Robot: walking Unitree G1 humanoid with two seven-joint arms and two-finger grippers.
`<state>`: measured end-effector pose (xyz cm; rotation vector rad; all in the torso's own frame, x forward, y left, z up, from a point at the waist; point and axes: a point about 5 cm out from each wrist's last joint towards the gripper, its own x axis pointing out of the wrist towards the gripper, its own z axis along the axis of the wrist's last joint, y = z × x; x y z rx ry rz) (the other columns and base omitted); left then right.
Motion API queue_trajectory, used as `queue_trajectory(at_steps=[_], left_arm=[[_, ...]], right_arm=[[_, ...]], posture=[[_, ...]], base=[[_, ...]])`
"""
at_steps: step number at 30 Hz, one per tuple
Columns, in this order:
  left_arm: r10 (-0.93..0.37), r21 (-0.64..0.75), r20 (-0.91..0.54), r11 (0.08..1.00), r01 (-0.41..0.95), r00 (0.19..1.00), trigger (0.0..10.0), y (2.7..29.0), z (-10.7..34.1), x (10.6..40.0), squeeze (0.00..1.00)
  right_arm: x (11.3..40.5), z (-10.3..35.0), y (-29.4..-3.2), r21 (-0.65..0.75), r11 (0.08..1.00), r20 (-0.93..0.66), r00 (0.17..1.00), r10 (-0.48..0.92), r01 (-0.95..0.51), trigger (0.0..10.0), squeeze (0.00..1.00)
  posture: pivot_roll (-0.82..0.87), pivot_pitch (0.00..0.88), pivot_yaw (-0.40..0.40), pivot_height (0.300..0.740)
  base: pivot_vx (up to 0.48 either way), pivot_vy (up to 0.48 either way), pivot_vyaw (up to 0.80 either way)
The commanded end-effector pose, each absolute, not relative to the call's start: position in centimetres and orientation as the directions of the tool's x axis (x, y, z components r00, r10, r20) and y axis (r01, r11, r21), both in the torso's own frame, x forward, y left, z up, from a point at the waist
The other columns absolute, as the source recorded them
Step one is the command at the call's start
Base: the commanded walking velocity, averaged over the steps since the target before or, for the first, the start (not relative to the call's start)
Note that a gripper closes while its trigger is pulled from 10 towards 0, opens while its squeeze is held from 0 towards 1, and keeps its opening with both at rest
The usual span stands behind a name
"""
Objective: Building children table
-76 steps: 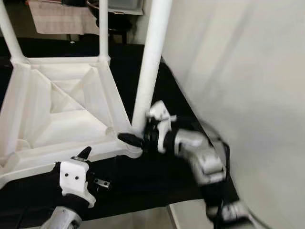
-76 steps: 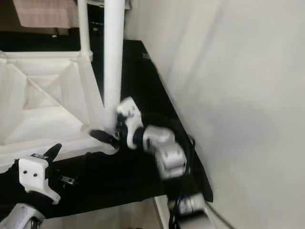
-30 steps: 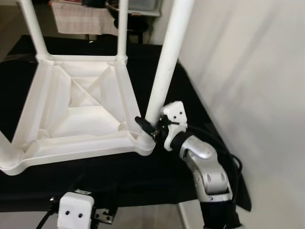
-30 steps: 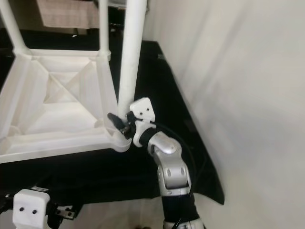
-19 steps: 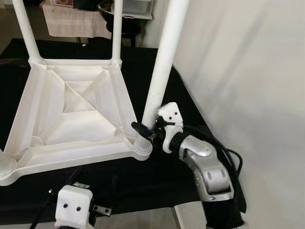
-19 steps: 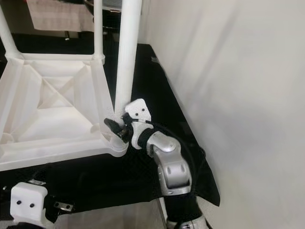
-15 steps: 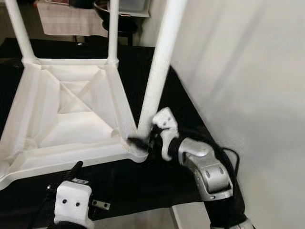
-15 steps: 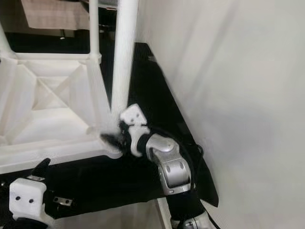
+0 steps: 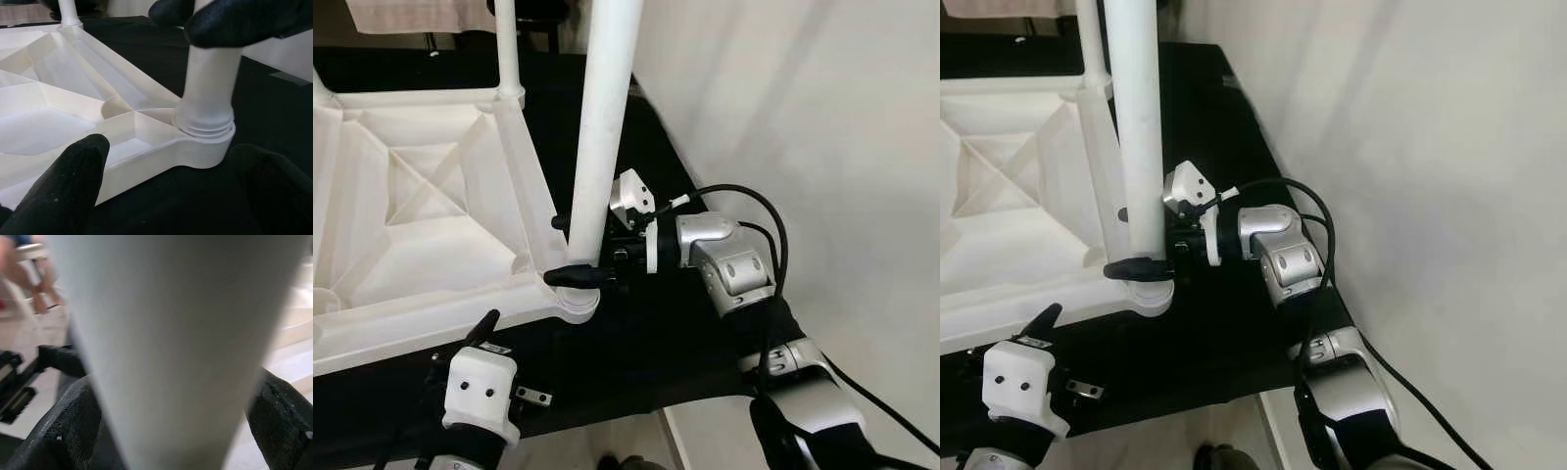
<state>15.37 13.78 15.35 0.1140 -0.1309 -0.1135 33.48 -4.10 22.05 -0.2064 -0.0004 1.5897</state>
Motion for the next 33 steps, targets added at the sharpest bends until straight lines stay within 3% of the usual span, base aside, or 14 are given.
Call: queue_trajectory(at_steps=[1, 2, 8, 15, 18, 19, 21, 22, 23, 24, 27, 28, 29, 33], left_arm=[[-0.124, 0.121, 0.097, 0.986, 0.112, 0.987, 10.0, 13.6, 14.9, 15.3, 0.0], [-0.124, 0.12, 0.1, 0.986, 0.112, 0.987, 10.0, 13.5, 14.9, 15.3, 0.0], [-0.125, 0.116, 0.103, 0.987, 0.113, 0.987, 10.0, 13.2, 14.8, 15.3, 0.0], [-0.138, 0.109, 0.104, 0.986, 0.127, 0.985, 10.0, 13.0, 14.7, 15.4, 0.0], [-0.142, 0.105, 0.105, 0.986, 0.131, 0.984, 10.0, 13.0, 14.7, 15.4, 0.0], [-0.142, 0.105, 0.105, 0.986, 0.131, 0.984, 10.0, 13.0, 14.7, 15.4, 0.0], [-0.142, 0.104, 0.106, 0.986, 0.132, 0.984, 10.0, 13.2, 14.7, 15.4, 0.0], [-0.142, 0.104, 0.106, 0.986, 0.132, 0.984, 10.0, 13.2, 14.7, 15.4, 0.0], [-0.145, 0.106, 0.105, 0.985, 0.134, 0.984, 10.0, 13.3, 14.7, 15.4, 0.0], [-0.145, 0.106, 0.106, 0.985, 0.134, 0.984, 10.0, 13.4, 14.7, 15.5, 0.0], [-0.145, 0.106, 0.106, 0.985, 0.134, 0.984, 10.0, 13.4, 14.7, 15.5, 0.0], [-0.148, 0.109, 0.105, 0.985, 0.136, 0.983, 10.0, 13.6, 14.7, 15.5, 0.0], [-0.149, 0.105, 0.103, 0.985, 0.138, 0.984, 10.0, 13.8, 14.6, 15.7, 0.0], [-0.164, 0.104, 0.106, 0.983, 0.153, 0.981, 10.0, 13.8, 14.5, 16.3, 0.0]], right_arm=[[33.3, 22.1, -3.4, -0.137, -0.094, -0.147, -0.074, 0.986, -0.986, 10.0, 0.0], [33.6, 22.7, -3.1, -0.137, -0.123, -0.129, -0.106, 0.986, -0.983, 0.0, 0.0], [34.0, 23.7, -2.7, -0.133, -0.213, -0.107, -0.2, 0.974, -0.968, 0.0, 0.0], [34.5, 23.0, -4.4, -0.135, -0.213, -0.12, -0.198, 0.973, -0.968, 0.0, 0.0], [34.5, 22.1, -6.0, -0.139, -0.087, -0.097, -0.074, 0.993, -0.987, 0.0, 0.0], [34.5, 22.1, -6.0, -0.139, -0.087, -0.097, -0.074, 0.993, -0.987, 0.0, 0.0], [34.0, 20.2, -6.3, -0.051, 0.166, -0.059, 0.169, 0.984, -0.985, 0.0, 0.0], [34.0, 20.2, -6.3, -0.051, 0.166, -0.059, 0.169, 0.984, -0.985, 0.0, 0.0], [33.8, 18.5, -6.0, -0.004, 0.426, -0.066, 0.425, 0.903, -0.905, 0.0, 0.0], [31.4, 15.7, -6.7, 0.024, 0.608, -0.154, 0.598, 0.787, -0.794, 0.0, 0.0], [31.4, 15.7, -6.7, 0.024, 0.608, -0.154, 0.598, 0.787, -0.794, 0.0, 0.0], [29.9, 15.0, -7.4, -0.049, 0.707, -0.18, 0.702, 0.689, -0.706, 0.0, 0.0], [29.5, 14.9, -7.7, -0.084, 0.753, -0.197, 0.751, 0.63, -0.653, 0.0, 0.0], [30.0, 14.7, -7.2, -0.111, 0.718, -0.215, 0.722, 0.658, -0.687, 0.0, 0.0]], posture=[[0.08, 0.171, -0.204, 0.74], [0.1, 0.167, -0.213, 0.74], [0.11, 0.163, -0.218, 0.74], [0.09, 0.159, -0.217, 0.74], [0.07, 0.162, -0.214, 0.74], [0.07, 0.162, -0.214, 0.74], [0.05, 0.17, -0.226, 0.74], [0.05, 0.17, -0.226, 0.74], [0.05, 0.172, -0.225, 0.74], [0.06, 0.178, -0.211, 0.74], [0.06, 0.178, -0.211, 0.74], [0.03, 0.181, -0.189, 0.74], [0.01, 0.14, -0.176, 0.74], [0.02, 0.141, -0.185, 0.74]], base=[[0.0, 0.0, 0.0], [0.0, 0.0, 0.0], [0.0, 0.0, 0.0], [0.0, 0.0, 0.0], [0.0, 0.0, 0.0], [0.0, 0.0, 0.0], [0.0, 0.0, 0.0], [0.0, 0.0, 0.0], [0.0, 0.0, 0.0], [0.0, 0.0, 0.0], [0.0, 0.0, 0.0], [0.0, 0.0, 0.0], [0.0, 0.0, 0.0], [0.0, 0.0, 0.0]])
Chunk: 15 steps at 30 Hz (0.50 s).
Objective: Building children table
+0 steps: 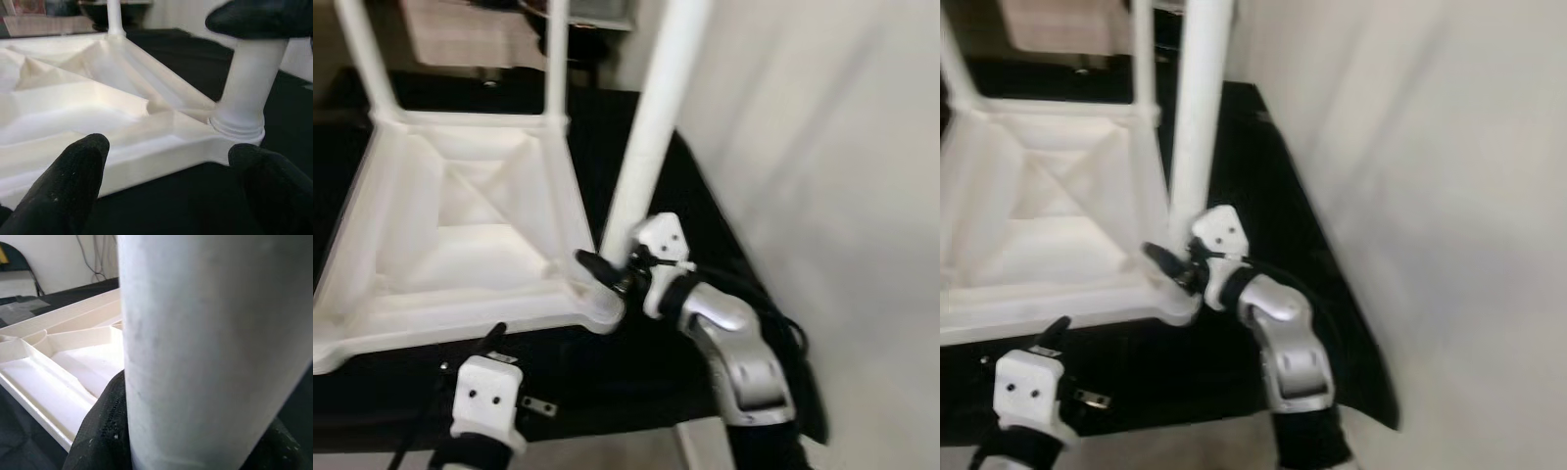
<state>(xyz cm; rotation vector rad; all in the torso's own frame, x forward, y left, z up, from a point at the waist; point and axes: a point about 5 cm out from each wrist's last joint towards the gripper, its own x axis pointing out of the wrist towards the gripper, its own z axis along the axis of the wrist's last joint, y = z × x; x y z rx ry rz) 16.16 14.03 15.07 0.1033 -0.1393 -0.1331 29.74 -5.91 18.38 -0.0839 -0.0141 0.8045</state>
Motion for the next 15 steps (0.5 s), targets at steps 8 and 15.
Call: queue_trajectory(at_steps=[8, 15], left_arm=[[-0.152, 0.102, 0.118, 0.985, 0.14, 0.981, 10.0, 13.6, 14.5, 16.5, 0.0], [-0.152, 0.096, 0.124, 0.985, 0.141, 0.981, 10.0, 13.4, 14.4, 16.6, 0.0]], right_arm=[[30.3, 14.8, -5.8, -0.046, 0.543, -0.254, 0.536, 0.805, -0.838, 10.0, 0.04], [30.9, 18.2, -4.7, 0.025, 0.209, -0.105, 0.206, 0.973, -0.977, 10.0, 1.0]], posture=[[0.02, 0.126, -0.204, 0.74], [0.03, 0.119, -0.211, 0.74]], base=[[0.0, 0.0, 0.0], [0.0, 0.0, 0.0]])
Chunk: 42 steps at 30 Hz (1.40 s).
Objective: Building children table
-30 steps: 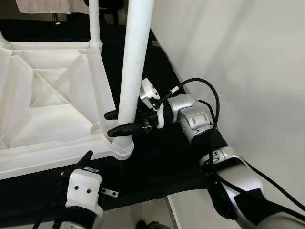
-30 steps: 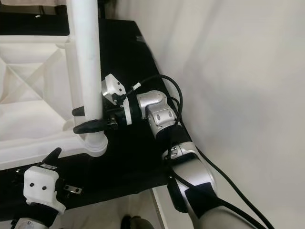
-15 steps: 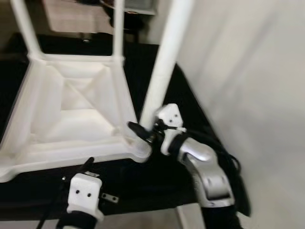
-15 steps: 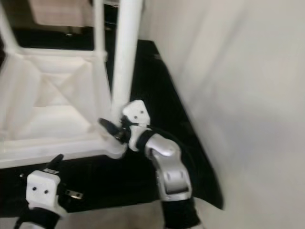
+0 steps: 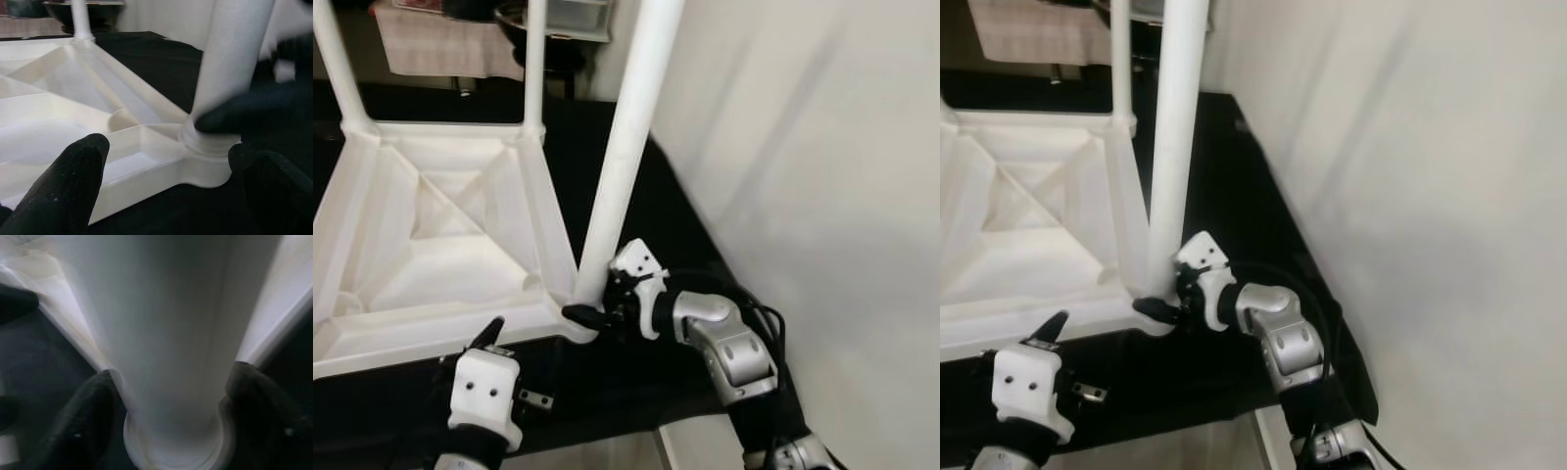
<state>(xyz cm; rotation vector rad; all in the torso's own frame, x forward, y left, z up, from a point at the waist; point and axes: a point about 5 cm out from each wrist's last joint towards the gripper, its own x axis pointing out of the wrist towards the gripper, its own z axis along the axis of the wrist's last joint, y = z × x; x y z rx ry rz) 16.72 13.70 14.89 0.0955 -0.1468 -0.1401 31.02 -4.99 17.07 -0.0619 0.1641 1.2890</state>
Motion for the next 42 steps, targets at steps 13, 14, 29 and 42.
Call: queue_trajectory(at_steps=[13, 14, 29, 42], left_arm=[[-0.186, 0.128, 0.093, 0.976, 0.173, 0.978, 10.0, 13.3, 14.7, 14.9, 0.0], [-0.18, 0.123, 0.094, 0.978, 0.168, 0.979, 10.0, 13.2, 14.8, 14.5, 0.0], [-0.161, 0.081, 0.032, 0.984, 0.158, 0.987, 10.0, 13.6, 14.3, 13.4, 0.0], [-0.195, 0.024, 0.043, 0.981, 0.194, 0.98, 10.0, 13.2, 14.3, 14.3, 0.0]], right_arm=[[33.7, 21.6, -6.4, -0.077, -0.102, -0.14, -0.09, 0.986, -0.992, 10.0, 0.0], [34.0, 22.0, -6.3, -0.086, -0.12, -0.152, -0.106, 0.983, -0.989, 10.0, 0.0], [33.0, 19.9, -8.1, 0.066, -0.286, -0.224, -0.294, 0.929, -0.956, 0.0, 0.0], [32.8, 15.1, -7.5, 0.002, 0.551, -0.256, 0.532, 0.807, -0.835, 0.0, 0.0]], posture=[[0.1, 0.102, -0.211, 0.74], [0.1, 0.111, -0.211, 0.74], [0.07, 0.139, -0.211, 0.74], [0.01, 0.162, -0.204, 0.74]], base=[[0.0, 0.0, 0.0], [0.0, 0.0, 0.0], [0.0, 0.0, 0.0], [0.0, 0.0, 0.0]])
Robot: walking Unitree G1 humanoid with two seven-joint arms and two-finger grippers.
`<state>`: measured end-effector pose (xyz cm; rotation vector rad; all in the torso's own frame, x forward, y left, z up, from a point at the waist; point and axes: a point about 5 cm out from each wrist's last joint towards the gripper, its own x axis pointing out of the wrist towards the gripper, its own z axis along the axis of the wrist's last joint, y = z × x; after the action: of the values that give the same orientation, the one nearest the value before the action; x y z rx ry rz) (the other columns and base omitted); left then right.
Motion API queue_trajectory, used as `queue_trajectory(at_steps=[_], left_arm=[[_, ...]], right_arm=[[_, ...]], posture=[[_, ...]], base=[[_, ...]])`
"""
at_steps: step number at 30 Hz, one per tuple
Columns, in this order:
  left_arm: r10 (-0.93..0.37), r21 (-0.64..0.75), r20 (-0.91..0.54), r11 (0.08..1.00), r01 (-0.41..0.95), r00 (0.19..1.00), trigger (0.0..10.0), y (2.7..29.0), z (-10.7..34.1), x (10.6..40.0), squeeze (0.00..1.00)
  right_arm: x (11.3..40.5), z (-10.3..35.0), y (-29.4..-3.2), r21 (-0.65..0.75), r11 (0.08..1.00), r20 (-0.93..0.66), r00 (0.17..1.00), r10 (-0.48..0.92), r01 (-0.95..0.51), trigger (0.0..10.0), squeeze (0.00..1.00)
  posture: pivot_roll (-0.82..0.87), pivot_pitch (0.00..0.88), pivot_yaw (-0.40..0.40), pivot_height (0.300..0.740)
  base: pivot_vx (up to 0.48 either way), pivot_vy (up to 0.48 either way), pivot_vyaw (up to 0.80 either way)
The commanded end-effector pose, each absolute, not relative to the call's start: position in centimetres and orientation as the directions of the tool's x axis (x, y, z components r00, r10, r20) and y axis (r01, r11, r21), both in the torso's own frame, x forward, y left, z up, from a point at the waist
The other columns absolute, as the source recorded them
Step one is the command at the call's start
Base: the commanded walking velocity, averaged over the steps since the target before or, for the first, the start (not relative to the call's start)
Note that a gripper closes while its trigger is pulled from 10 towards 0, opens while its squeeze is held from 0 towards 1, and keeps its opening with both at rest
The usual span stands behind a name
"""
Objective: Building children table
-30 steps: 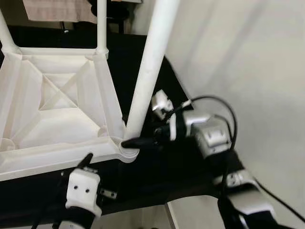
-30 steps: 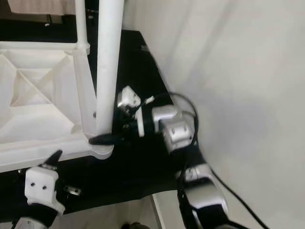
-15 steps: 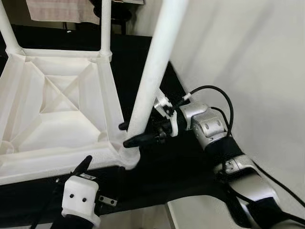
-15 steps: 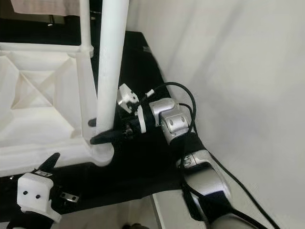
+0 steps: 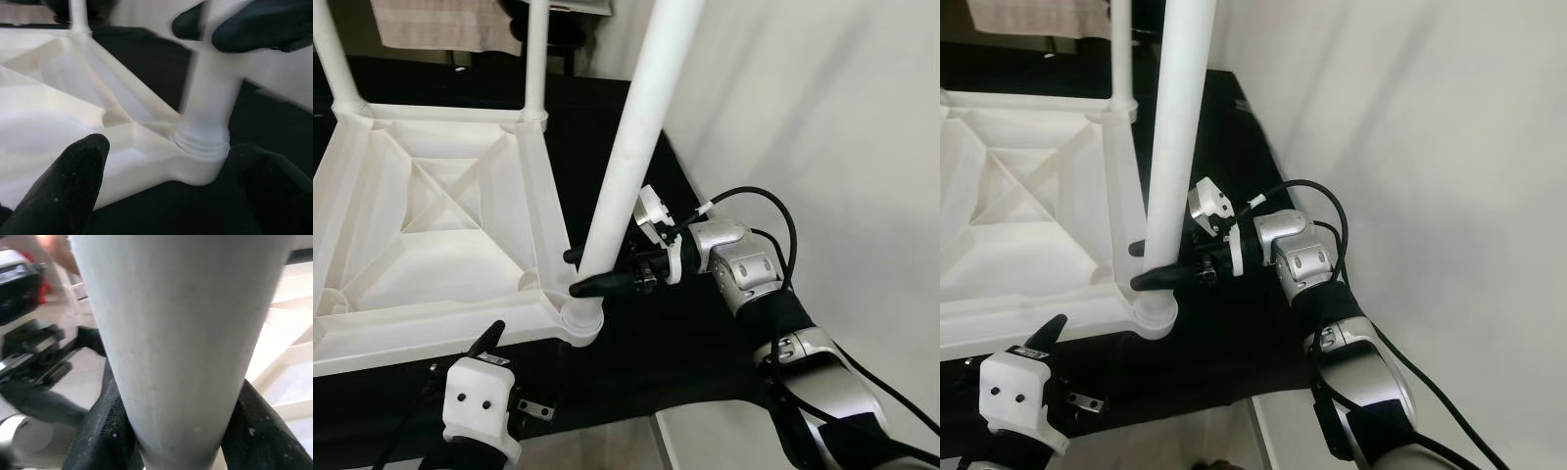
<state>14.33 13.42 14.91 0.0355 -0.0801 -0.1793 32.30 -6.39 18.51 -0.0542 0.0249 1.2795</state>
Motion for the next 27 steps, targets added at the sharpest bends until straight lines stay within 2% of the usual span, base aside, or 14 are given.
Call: queue_trajectory(at_steps=[1, 2, 4, 12, 13, 16, 17, 18, 20, 21, 22, 25, 26, 27], left_arm=[[-0.194, 0.018, 0.032, 0.981, 0.193, 0.981, 10.0, 13.6, 14.2, 14.1, 0.0], [-0.192, 0.015, 0.025, 0.981, 0.192, 0.981, 10.0, 13.8, 14.1, 14.0, 0.0], [-0.195, 0.013, 0.023, 0.981, 0.195, 0.98, 10.0, 13.9, 14.1, 14.1, 0.0], [-0.22, 0.013, 0.032, 0.975, 0.22, 0.975, 10.0, 13.7, 14.2, 14.7, 0.0], [-0.219, 0.013, 0.035, 0.976, 0.219, 0.975, 10.0, 13.7, 14.2, 14.8, 0.0], [-0.215, 0.013, 0.037, 0.977, 0.215, 0.976, 10.0, 13.8, 14.3, 14.9, 0.0], [-0.215, 0.013, 0.037, 0.977, 0.215, 0.976, 10.0, 13.8, 14.3, 14.9, 0.0], [-0.216, 0.012, 0.038, 0.976, 0.215, 0.976, 10.0, 13.8, 14.3, 14.9, 0.0], [-0.218, 0.009, 0.039, 0.976, 0.218, 0.975, 10.0, 13.8, 14.3, 15.0, 0.0], [-0.218, 0.009, 0.039, 0.976, 0.218, 0.975, 10.0, 13.8, 14.3, 15.0, 0.0], [-0.22, 0.008, 0.039, 0.976, 0.22, 0.975, 10.0, 13.9, 14.3, 15.0, 0.0], [-0.222, 0.004, 0.039, 0.975, 0.222, 0.974, 10.0, 13.9, 14.3, 15.1, 0.0], [-0.222, 0.002, 0.038, 0.975, 0.223, 0.974, 10.0, 14.0, 14.3, 15.0, 0.0], [-0.222, 0.002, 0.038, 0.975, 0.223, 0.974, 10.0, 14.0, 14.3, 15.0, 0.0]], right_arm=[[31.2, 14.7, -7.7, -0.038, 0.693, -0.264, 0.676, 0.688, -0.72, 0.0, 0.0], [30.5, 14.8, -8.2, -0.073, 0.77, -0.256, 0.759, 0.599, -0.633, 0.0, 0.0], [30.3, 15.0, -8.3, -0.087, 0.785, -0.245, 0.777, 0.58, -0.614, 0.0, 0.0], [30.4, 15.1, -7.9, -0.091, 0.766, -0.248, 0.76, 0.601, -0.636, 0.0, 0.0], [30.3, 15.1, -7.5, -0.077, 0.721, -0.27, 0.711, 0.65, -0.689, 9.3, 0.0], [29.5, 16.1, -6.1, 0.023, 0.585, -0.232, 0.565, 0.792, -0.81, 10.0, 0.0], [29.5, 16.1, -6.1, 0.023, 0.585, -0.232, 0.565, 0.792, -0.81, 10.0, 0.0], [29.1, 16.7, -5.6, 0.034, 0.504, -0.213, 0.486, 0.848, -0.863, 10.0, 1.0], [28.9, 18.7, -5.2, 0.001, 0.282, -0.145, 0.279, 0.949, -0.96, 10.0, 1.0], [28.9, 18.7, -5.2, 0.001, 0.282, -0.145, 0.279, 0.949, -0.96, 10.0, 1.0], [28.9, 19.5, -5.3, -0.032, 0.197, -0.124, 0.199, 0.972, -0.98, 10.0, 1.0], [30.1, 20.1, -5.5, -0.118, 0.07, -0.155, 0.087, 0.984, -0.991, 10.0, 1.0], [30.9, 19.9, -5.5, -0.181, 0.039, -0.211, 0.077, 0.974, -0.983, 10.0, 0.25], [30.9, 19.9, -5.5, -0.181, 0.039, -0.211, 0.077, 0.974, -0.983, 10.0, 0.25]], posture=[[0.0, 0.167, -0.186, 0.74], [-0.01, 0.15, -0.173, 0.74], [0.0, 0.154, -0.177, 0.74], [-0.01, 0.153, -0.195, 0.74], [0.0, 0.153, -0.193, 0.74], [0.0, 0.153, -0.191, 0.74], [0.0, 0.153, -0.191, 0.74], [0.0, 0.153, -0.191, 0.74], [0.0, 0.151, -0.181, 0.74], [0.0, 0.151, -0.181, 0.74], [0.0, 0.151, -0.181, 0.74], [0.01, 0.151, -0.172, 0.74], [0.01, 0.155, -0.17, 0.74], [0.01, 0.155, -0.17, 0.74]], base=[[0.0, 0.0, 0.0], [0.0, 0.0, 0.0], [0.0, 0.0, 0.0], [0.0, 0.0, 0.0], [0.0, 0.0, 0.0], [0.0, 0.0, 0.0], [0.0, 0.0, 0.0], [0.0, 0.0, 0.0], [0.0, 0.0, 0.0], [0.0, 0.0, 0.0], [0.0, 0.0, 0.0], [0.0, 0.0, 0.0], [0.0, 0.0, 0.0], [0.0, 0.0, 0.0]])
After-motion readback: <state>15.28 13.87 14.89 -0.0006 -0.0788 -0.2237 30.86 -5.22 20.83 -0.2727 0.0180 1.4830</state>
